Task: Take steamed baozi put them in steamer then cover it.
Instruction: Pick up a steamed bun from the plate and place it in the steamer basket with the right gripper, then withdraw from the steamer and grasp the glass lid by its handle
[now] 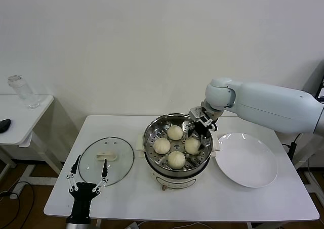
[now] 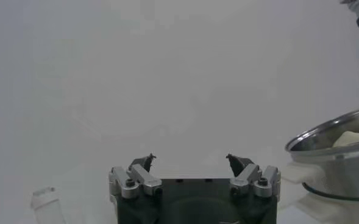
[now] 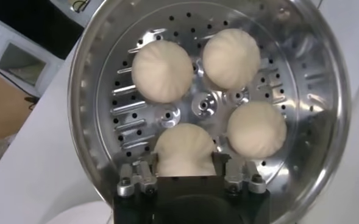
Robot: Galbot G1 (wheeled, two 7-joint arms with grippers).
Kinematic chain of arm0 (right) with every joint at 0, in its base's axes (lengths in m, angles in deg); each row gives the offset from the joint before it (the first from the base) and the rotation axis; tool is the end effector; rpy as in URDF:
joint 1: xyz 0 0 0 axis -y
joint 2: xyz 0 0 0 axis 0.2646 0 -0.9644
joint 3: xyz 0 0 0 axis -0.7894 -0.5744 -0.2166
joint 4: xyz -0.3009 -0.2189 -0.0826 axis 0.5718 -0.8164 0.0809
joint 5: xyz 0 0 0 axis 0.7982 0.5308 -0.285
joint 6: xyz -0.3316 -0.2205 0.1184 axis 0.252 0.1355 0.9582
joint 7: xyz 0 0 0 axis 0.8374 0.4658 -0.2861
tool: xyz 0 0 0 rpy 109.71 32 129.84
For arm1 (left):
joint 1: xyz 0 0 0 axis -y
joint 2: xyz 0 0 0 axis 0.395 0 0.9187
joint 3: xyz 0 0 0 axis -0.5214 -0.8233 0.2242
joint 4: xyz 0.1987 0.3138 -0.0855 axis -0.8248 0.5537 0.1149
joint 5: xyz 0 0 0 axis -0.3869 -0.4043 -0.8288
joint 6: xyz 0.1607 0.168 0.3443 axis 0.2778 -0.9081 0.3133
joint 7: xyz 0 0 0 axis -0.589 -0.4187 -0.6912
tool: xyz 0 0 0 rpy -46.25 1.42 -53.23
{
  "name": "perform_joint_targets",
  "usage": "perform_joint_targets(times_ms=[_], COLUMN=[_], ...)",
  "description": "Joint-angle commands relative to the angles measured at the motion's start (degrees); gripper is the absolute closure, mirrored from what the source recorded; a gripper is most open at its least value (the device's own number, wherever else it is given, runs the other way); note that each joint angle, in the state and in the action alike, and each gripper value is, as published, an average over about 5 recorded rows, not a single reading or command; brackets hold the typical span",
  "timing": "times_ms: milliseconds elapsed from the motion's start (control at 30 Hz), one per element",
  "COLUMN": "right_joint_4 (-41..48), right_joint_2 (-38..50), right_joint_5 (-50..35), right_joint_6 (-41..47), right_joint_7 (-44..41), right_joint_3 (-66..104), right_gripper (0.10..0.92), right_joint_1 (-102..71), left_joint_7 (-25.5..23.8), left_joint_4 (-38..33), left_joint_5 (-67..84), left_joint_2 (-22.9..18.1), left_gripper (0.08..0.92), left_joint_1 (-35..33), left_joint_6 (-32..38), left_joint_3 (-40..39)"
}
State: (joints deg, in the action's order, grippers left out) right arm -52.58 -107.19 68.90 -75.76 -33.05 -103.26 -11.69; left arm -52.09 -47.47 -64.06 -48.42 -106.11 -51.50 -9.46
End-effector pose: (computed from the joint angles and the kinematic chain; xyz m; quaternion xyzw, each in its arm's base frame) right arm 0.5953 0.0402 -0.0856 0.6255 -0.4075 0.5976 0.2925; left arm 0.1661 0.0444 -0.3797 -0.0142 0.9716 0.2015 0.1234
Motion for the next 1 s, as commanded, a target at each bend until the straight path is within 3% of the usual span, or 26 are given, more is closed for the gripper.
perform_joint_targets(times_ms=[33,233,333,433,600,700,1000], right_joint_4=[-0.8,-4.1,-5.7,-7.0,-7.0,-6.0,-4.2], right_joint_2=[0.9,4.8,8.2,11.4,12.9,11.4,3.1], right_joint_5=[1.7,-1.0,-7.4,-11.8,-11.4,-9.9,-7.6], right_joint_6=[-0.4,-2.0,-5.3,-11.6,-21.4,-25.6,-31.7], right_joint_7=[-0.7,1.2,9.4,27.8,62.4,72.9,81.1], right_joint_3=[1.2,9.8,15.8,20.5,31.9,42.4,75.8], right_gripper=[0.226,0.203,0.203,0.203,0.203,0.203,0.203], right_joint_1=[-0.4,-2.7,-5.3,-9.9,-24.5,-35.6,-66.7], left_joint_7=[0.0,0.2,1.4,4.1,7.3,7.6,7.3], left_joint_4=[0.0,-0.3,-0.4,-1.1,-2.4,-3.4,-4.0], left_joint_5=[-0.2,-0.9,-2.4,-5.6,-10.6,-12.5,-14.4], left_joint_2=[-0.1,-0.1,0.3,0.6,1.1,1.6,3.3], left_gripper=[0.177,0.177,0.177,0.177,0.177,0.177,0.177], left_joint_1=[0.0,0.0,0.0,0.1,0.8,1.2,3.0], left_joint_6=[-0.1,-0.3,-1.1,-3.4,-5.9,-6.3,-6.3], left_joint_3=[0.0,0.1,0.3,0.4,0.5,0.8,2.7])
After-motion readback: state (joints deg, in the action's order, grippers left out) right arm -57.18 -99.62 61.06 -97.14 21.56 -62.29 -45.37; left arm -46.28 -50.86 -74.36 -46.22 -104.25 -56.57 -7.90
